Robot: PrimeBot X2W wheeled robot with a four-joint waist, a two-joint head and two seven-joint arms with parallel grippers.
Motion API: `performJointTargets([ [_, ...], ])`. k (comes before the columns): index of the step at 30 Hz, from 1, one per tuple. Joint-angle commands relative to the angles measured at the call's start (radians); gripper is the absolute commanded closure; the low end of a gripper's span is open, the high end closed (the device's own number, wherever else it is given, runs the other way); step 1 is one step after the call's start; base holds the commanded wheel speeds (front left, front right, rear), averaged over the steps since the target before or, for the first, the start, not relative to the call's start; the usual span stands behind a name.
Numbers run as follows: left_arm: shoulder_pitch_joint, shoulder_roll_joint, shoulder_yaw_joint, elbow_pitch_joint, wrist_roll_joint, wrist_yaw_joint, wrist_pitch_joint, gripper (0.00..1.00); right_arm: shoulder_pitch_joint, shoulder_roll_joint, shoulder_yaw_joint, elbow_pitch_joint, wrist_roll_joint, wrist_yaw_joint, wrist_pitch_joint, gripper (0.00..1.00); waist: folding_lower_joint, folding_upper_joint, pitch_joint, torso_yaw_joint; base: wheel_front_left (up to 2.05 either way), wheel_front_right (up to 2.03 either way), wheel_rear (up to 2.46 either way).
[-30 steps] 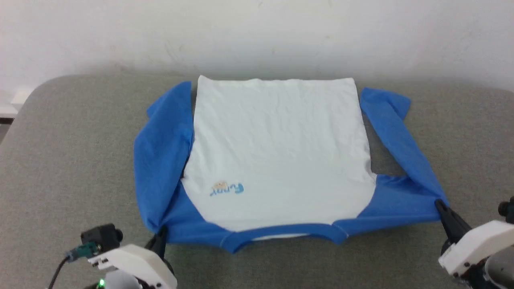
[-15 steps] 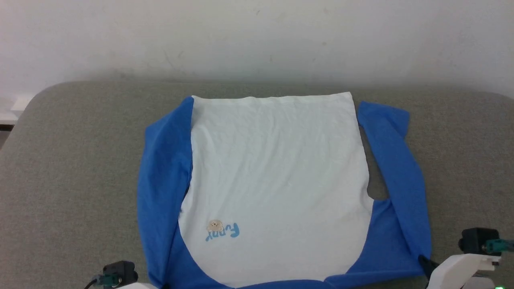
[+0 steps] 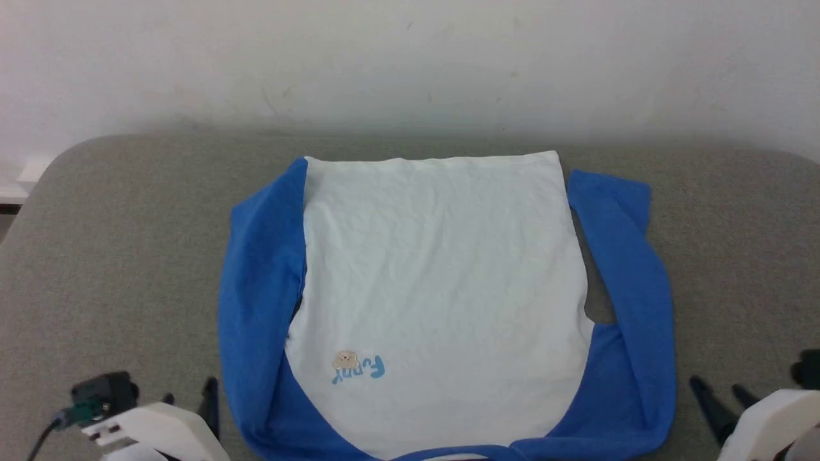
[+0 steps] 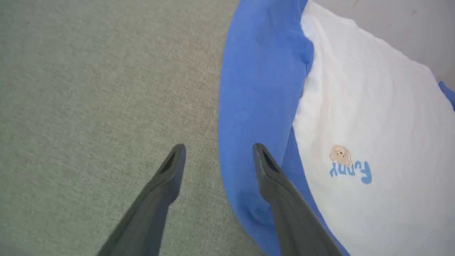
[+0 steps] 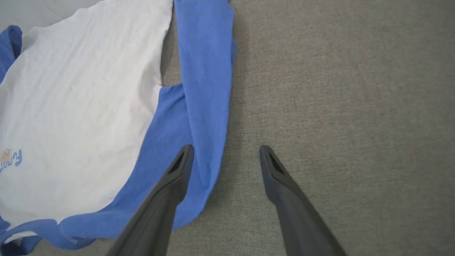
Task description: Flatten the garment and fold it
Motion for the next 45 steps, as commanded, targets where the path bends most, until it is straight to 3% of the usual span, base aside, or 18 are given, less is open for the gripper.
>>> performJointTargets([
  [1,-0.008,0.016,0.022,-0.031,0.01,0.009,-0.025,0.0,-0.024,-0.003,-0.027,-0.026,0.011,-0.002,-0.008,0.0,0.0,0.0,0.003,-0.001,0.0,0.0,0.0],
  [5,-0.051,0.047,0.069,-0.109,0.08,-0.013,-0.182,0.0,-0.134,-0.003,-0.091,-0.062,-0.023,-0.002,-0.028,0.0,0.0,0.0,0.029,-0.006,0.0,0.0,0.0],
  [10,-0.133,0.041,0.058,-0.089,0.188,-0.078,-0.431,0.0,-0.347,-0.003,-0.12,0.032,-0.048,-0.002,-0.033,0.0,0.0,0.0,0.092,-0.001,0.0,0.0,0.0],
  [13,-0.181,0.026,0.043,-0.064,0.237,-0.101,-0.489,0.0,-0.476,-0.004,-0.115,0.104,-0.108,-0.002,-0.036,0.0,0.0,0.0,0.137,0.005,0.0,0.0,0.0],
  [18,-0.243,-0.022,0.042,-0.051,0.292,-0.129,-0.511,0.0,-0.676,-0.047,-0.076,0.28,-0.192,-0.002,-0.003,0.0,0.0,0.0,0.225,0.02,0.0,0.0,0.0],
  [25,-0.296,-0.116,0.061,-0.074,0.346,-0.178,-0.513,0.0,-0.91,-0.101,-0.118,0.504,-0.352,-0.002,0.08,0.0,0.0,0.0,0.349,0.082,0.0,0.0,0.0],
  [31,-0.32,-0.17,0.084,-0.091,0.383,-0.226,-0.513,0.0,-1.024,-0.14,-0.129,0.598,-0.491,-0.002,0.114,0.0,0.0,0.0,0.435,0.121,0.0,0.0,0.0],
  [45,-0.352,-0.248,0.126,-0.107,0.463,-0.299,-0.513,0.0,-1.084,-0.161,-0.101,0.717,-0.588,-0.002,0.136,0.0,0.0,0.0,0.499,0.136,0.0,0.0,0.0],
])
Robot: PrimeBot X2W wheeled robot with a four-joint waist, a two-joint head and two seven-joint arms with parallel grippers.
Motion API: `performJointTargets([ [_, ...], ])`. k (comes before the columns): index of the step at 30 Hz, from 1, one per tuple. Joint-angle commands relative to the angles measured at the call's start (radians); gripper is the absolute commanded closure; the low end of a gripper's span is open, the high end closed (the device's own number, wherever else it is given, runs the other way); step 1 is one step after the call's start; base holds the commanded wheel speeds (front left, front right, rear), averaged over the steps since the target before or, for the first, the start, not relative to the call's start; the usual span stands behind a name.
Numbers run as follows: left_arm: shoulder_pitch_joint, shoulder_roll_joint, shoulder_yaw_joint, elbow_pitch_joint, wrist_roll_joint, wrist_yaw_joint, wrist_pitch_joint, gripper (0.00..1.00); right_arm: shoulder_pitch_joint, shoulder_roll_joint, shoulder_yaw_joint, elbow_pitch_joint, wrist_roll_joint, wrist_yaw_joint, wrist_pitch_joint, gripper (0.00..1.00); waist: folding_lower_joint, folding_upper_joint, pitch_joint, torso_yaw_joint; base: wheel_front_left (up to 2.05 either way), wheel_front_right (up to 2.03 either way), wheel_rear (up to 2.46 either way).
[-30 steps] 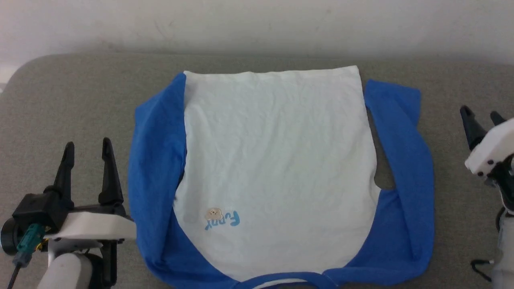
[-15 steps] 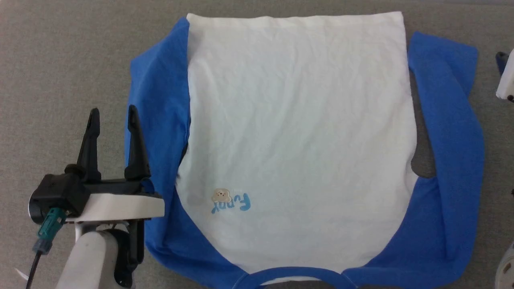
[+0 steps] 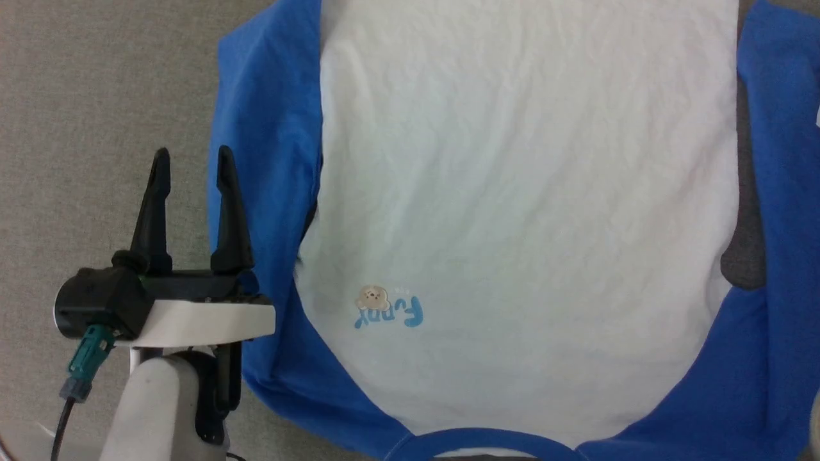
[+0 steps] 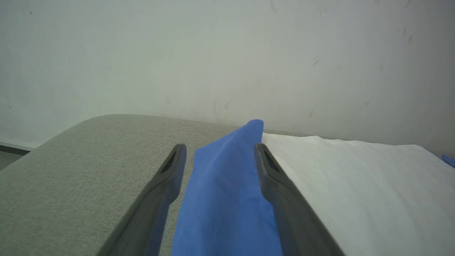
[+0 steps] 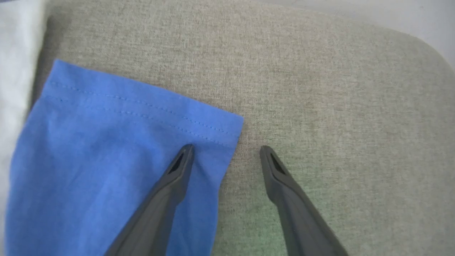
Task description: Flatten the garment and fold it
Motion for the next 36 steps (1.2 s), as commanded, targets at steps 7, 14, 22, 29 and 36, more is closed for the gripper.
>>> performJointTargets([
  [7,-0.009,-0.021,0.027,0.033,0.027,-0.029,-0.005,0.0,0.016,-0.005,-0.038,0.04,0.053,-0.001,-0.022,1.0,-0.0001,0.0,-0.06,-0.029,0.0,0.0,0.0],
  [14,0.029,-0.036,0.061,0.051,0.037,-0.047,-0.005,0.0,0.096,-0.098,-0.115,-0.041,0.172,-0.001,-0.089,1.0,-0.0001,0.0,-0.176,-0.069,0.0,0.0,0.0],
  [22,0.104,-0.046,0.087,0.065,0.041,-0.058,-0.005,0.0,0.368,-0.13,-0.277,-0.225,0.236,-0.001,0.004,1.0,-0.0001,0.0,-0.307,-0.123,0.0,0.0,0.0],
  [29,0.144,-0.05,0.102,0.058,0.044,-0.057,-0.005,0.0,0.539,-0.087,-0.436,-0.349,0.257,-0.001,0.027,1.0,-0.0001,0.0,-0.354,-0.148,0.0,0.0,0.0],
  [36,0.172,-0.052,0.11,0.055,0.042,-0.058,-0.005,0.0,0.596,-0.062,-0.493,-0.404,0.241,-0.001,-0.013,1.0,-0.0001,0.0,-0.382,-0.158,0.0,0.0,0.0],
])
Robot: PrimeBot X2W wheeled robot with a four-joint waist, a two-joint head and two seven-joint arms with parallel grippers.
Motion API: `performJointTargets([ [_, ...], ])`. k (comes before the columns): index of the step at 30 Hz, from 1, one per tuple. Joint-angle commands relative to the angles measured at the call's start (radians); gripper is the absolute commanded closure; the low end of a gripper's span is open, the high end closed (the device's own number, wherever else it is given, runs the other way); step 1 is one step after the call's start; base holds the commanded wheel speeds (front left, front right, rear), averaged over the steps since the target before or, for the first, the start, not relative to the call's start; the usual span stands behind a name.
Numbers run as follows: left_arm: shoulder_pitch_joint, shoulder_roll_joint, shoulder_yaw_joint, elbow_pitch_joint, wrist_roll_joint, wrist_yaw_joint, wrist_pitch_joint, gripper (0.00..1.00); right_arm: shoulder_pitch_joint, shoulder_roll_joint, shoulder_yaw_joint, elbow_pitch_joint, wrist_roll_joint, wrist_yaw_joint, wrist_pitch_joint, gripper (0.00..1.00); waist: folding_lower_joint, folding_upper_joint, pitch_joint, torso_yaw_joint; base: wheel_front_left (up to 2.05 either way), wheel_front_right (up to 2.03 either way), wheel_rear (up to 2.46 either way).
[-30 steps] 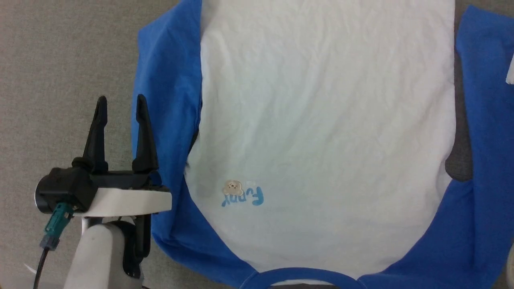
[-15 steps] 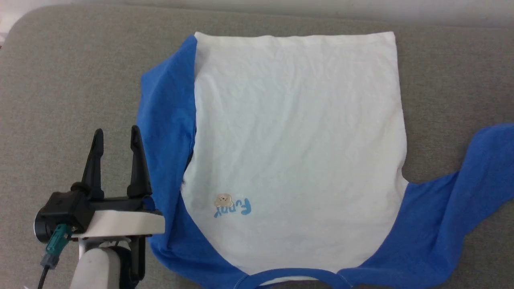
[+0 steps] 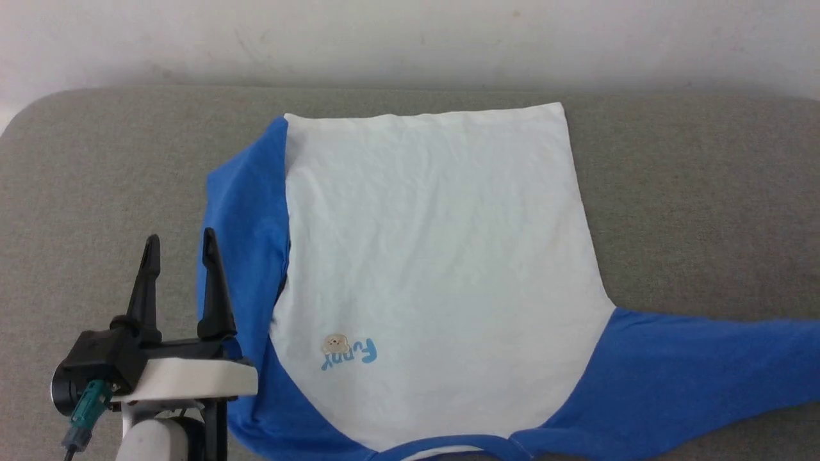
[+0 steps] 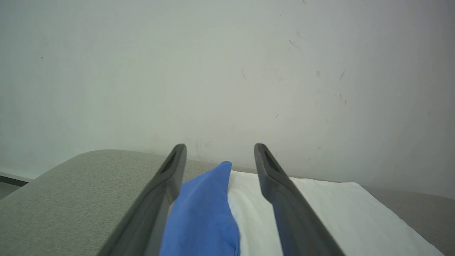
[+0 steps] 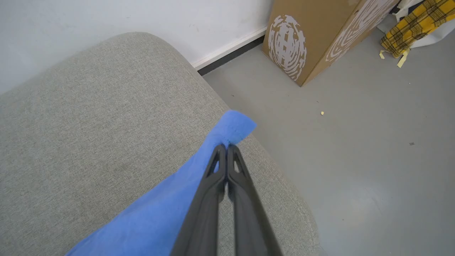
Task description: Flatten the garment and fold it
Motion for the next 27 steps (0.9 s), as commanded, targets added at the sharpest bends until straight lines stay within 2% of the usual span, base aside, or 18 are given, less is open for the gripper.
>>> performJointTargets([
  [1,0.014,-0.004,0.004,-0.004,0.004,-0.006,-0.005,0.0,0.01,0.004,0.007,-0.011,0.003,-0.001,-0.01,1.0,0.0002,0.0,-0.016,-0.01,0.0,0.0,0.0],
  [6,0.026,-0.005,0.006,-0.003,0.002,-0.008,-0.005,0.0,0.025,-0.004,0.128,-0.074,0.067,-0.001,-0.028,1.0,0.0002,0.0,-0.036,-0.014,0.0,0.0,0.0],
  [11,0.032,-0.002,0.002,0.0,0.002,-0.008,-0.005,0.0,0.052,-0.04,0.352,-0.171,0.19,-0.001,-0.025,1.0,0.0002,0.0,-0.054,-0.016,0.0,0.0,0.0],
  [15,0.041,0.0,-0.001,0.003,-0.001,-0.007,-0.003,0.0,0.068,-0.044,0.541,-0.275,0.316,-0.001,0.002,1.0,0.0002,0.0,-0.07,-0.018,0.0,0.0,0.0],
  [18,0.05,0.002,-0.003,0.003,-0.003,-0.005,-0.001,0.0,0.062,0.0,0.68,-0.347,0.413,-0.001,0.04,1.0,0.0002,0.0,-0.08,-0.017,0.0,0.0,0.0],
  [21,0.055,0.002,-0.007,0.001,-0.004,-0.005,0.003,0.0,0.054,0.023,0.831,-0.404,0.443,-0.001,0.065,1.0,0.0002,0.0,-0.087,-0.013,0.0,0.0,0.0],
  [27,0.062,0.004,-0.013,-0.003,-0.01,-0.003,0.01,0.0,0.03,0.121,1.081,-0.382,0.505,-0.001,0.062,1.0,0.0002,0.0,-0.095,0.007,0.0,0.0,0.0],
])
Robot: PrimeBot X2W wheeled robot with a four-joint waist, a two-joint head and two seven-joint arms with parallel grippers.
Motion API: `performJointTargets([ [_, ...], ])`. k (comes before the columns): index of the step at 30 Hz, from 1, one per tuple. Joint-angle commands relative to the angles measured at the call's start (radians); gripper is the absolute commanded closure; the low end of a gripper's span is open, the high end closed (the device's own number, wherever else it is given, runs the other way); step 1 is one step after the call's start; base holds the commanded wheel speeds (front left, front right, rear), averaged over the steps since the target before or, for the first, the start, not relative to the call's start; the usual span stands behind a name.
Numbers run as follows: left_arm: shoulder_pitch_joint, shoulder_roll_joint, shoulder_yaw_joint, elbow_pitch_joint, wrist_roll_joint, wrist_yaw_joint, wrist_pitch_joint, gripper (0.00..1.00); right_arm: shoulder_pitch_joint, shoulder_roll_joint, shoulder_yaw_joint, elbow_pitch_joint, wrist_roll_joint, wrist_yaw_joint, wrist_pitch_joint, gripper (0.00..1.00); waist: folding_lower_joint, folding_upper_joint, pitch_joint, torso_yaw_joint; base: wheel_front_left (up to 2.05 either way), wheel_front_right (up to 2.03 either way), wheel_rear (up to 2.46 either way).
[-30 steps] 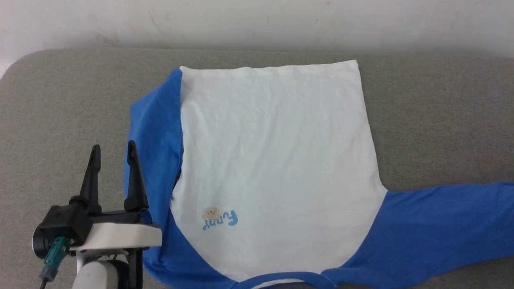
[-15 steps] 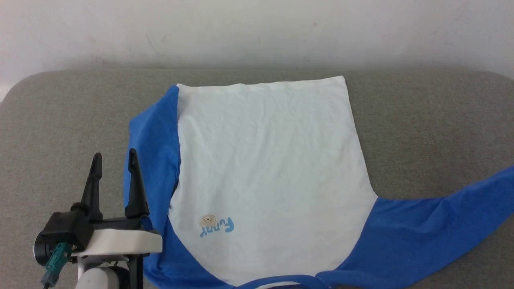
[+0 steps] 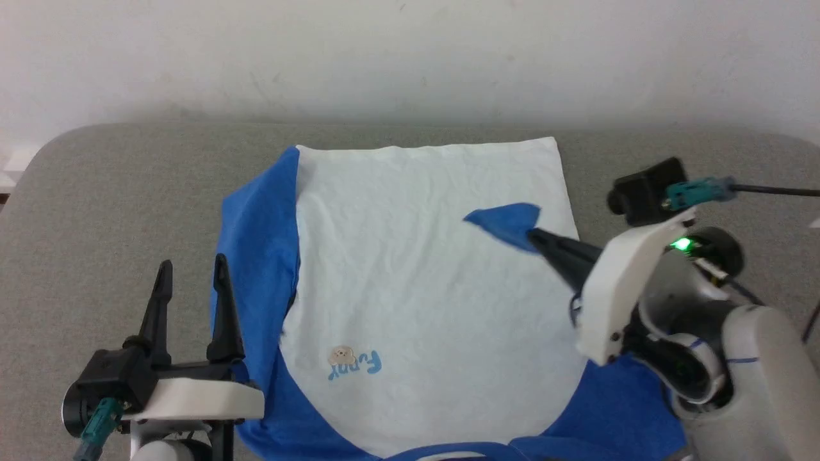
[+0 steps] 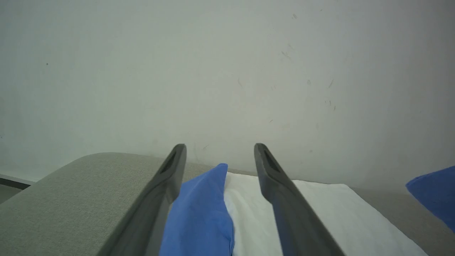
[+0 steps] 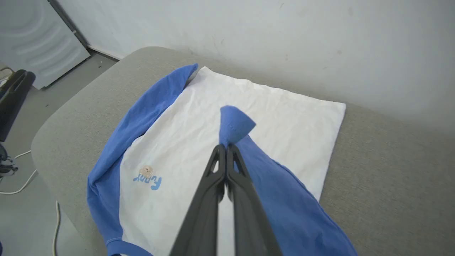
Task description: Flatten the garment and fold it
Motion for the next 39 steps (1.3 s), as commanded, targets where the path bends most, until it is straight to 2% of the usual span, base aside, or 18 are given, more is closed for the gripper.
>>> performJointTargets([
  [1,0.008,0.003,-0.001,-0.005,-0.007,-0.001,0.0,0.0,-0.021,0.025,0.041,0.024,0.011,-0.001,-0.017,1.0,0.0,0.0,0.0,0.01,0.0,0.0,0.0],
  [3,0.008,0.003,-0.003,-0.006,-0.007,0.0,0.001,0.0,-0.033,0.036,0.081,0.045,0.007,-0.001,-0.029,1.0,0.0,0.0,0.002,0.015,0.0,0.0,0.0],
  [9,-0.005,0.003,-0.02,-0.003,-0.009,-0.005,0.007,0.0,-0.107,0.107,0.256,0.209,0.052,-0.001,-0.12,1.0,0.0,0.0,0.017,0.057,0.0,0.0,0.0],
  [18,-0.018,0.002,-0.029,0.008,-0.014,-0.002,0.006,0.0,-0.219,0.119,0.441,0.444,0.145,-0.001,-0.246,1.0,0.0,0.0,0.049,0.103,0.0,0.0,0.0],
  [19,-0.018,0.002,-0.029,0.009,-0.015,-0.001,0.006,0.0,-0.224,0.119,0.461,0.462,0.166,-0.001,-0.25,0.69,0.0,0.0,0.052,0.105,0.0,0.0,0.0],
  [20,-0.017,0.001,-0.028,0.01,-0.017,0.001,0.005,0.0,-0.231,0.119,0.472,0.478,0.184,-0.001,-0.26,0.0,0.0,0.0,0.054,0.105,0.0,0.0,0.0],
  [23,-0.016,0.002,-0.026,0.011,-0.019,0.004,0.004,0.0,-0.253,0.119,0.49,0.507,0.231,-0.001,-0.278,0.0,0.0,0.0,0.059,0.102,0.0,0.0,0.0],
  [26,-0.017,0.007,-0.023,0.013,-0.021,0.006,0.003,0.0,-0.283,0.119,0.449,0.508,0.248,-0.001,-0.32,0.0,0.0,0.0,0.057,0.094,0.0,0.0,0.0],
  [29,-0.017,0.012,-0.022,0.015,-0.021,0.009,0.005,0.0,-0.298,0.115,0.353,0.483,0.249,-0.001,-0.375,0.0,0.0,0.0,0.05,0.082,0.0,0.0,0.0],
  [34,-0.012,0.017,-0.02,0.017,-0.024,0.014,0.007,0.0,-0.253,0.06,0.104,0.402,0.18,-0.001,-0.499,0.0,0.0,0.0,0.034,0.063,0.0,0.0,0.0],
  [39,-0.009,0.02,-0.018,0.022,-0.031,0.016,0.007,0.0,-0.119,0.046,-0.186,0.313,0.033,-0.001,-0.593,0.0,0.0,0.0,0.026,0.048,0.0,0.0,0.0],
])
